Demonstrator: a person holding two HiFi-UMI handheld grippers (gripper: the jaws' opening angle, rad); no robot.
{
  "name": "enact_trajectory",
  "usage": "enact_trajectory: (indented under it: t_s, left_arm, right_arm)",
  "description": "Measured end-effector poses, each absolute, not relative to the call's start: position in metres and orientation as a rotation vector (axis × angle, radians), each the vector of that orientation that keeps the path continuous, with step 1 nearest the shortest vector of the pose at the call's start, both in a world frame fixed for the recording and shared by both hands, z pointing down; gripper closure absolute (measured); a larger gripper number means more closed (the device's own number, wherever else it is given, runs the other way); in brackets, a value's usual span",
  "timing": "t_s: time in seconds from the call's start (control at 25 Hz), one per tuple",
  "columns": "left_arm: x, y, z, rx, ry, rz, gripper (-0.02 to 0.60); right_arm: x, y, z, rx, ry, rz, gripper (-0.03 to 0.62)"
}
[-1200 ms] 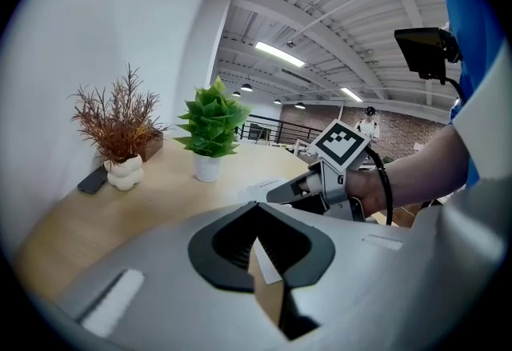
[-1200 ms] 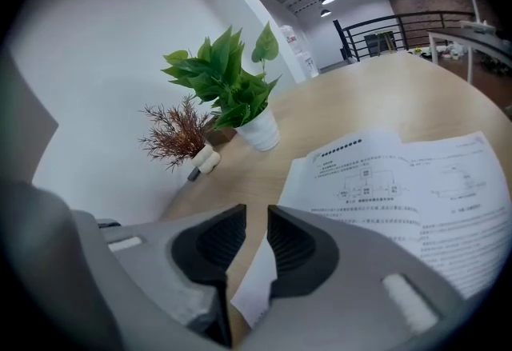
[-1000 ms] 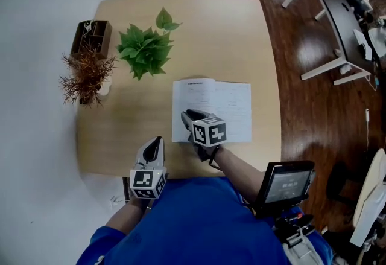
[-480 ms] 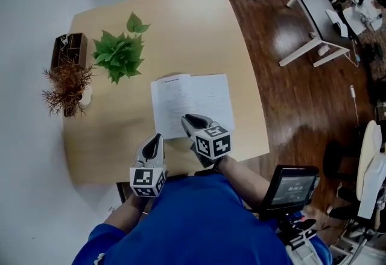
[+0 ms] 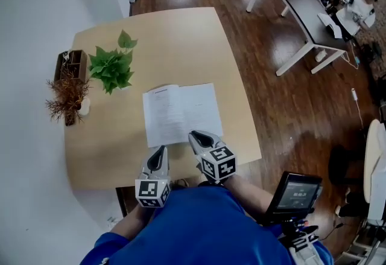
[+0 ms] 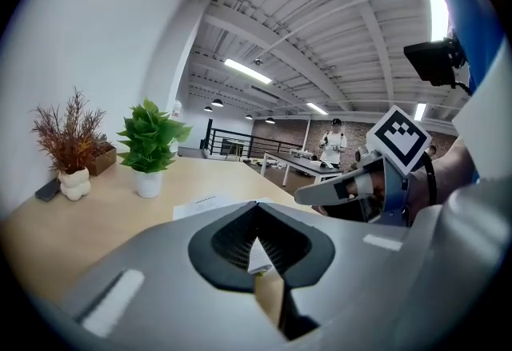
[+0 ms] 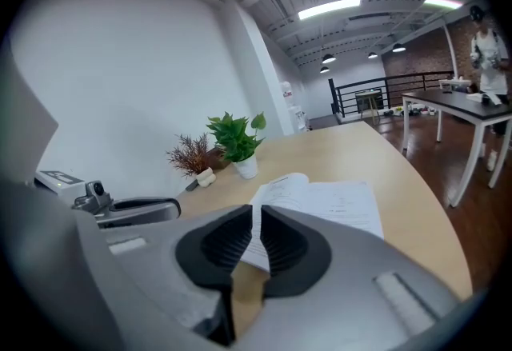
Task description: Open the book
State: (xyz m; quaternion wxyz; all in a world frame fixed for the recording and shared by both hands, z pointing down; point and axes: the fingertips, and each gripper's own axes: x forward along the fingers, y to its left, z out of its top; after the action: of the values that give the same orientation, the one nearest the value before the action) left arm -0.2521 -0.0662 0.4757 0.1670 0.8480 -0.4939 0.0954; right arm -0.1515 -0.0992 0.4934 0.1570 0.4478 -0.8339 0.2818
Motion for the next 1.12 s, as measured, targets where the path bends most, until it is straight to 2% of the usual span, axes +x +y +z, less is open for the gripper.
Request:
enact_trajectory:
  t_s: [0.56, 1.12]
  left_arm:
    - [-0.133, 0.028, 0.425, 2.495, -1.477, 0.131, 0.575]
    - [-0.093, 0.118, 0.407, 2.474, -1.562, 0.123, 0.575]
  right_arm:
    - [-0.049, 0.007, 0.445, 1.320, -2.550, 0.561, 0.583]
    - [-0.011, 0.099, 0.416, 1.295, -2.633, 0.417, 0.591]
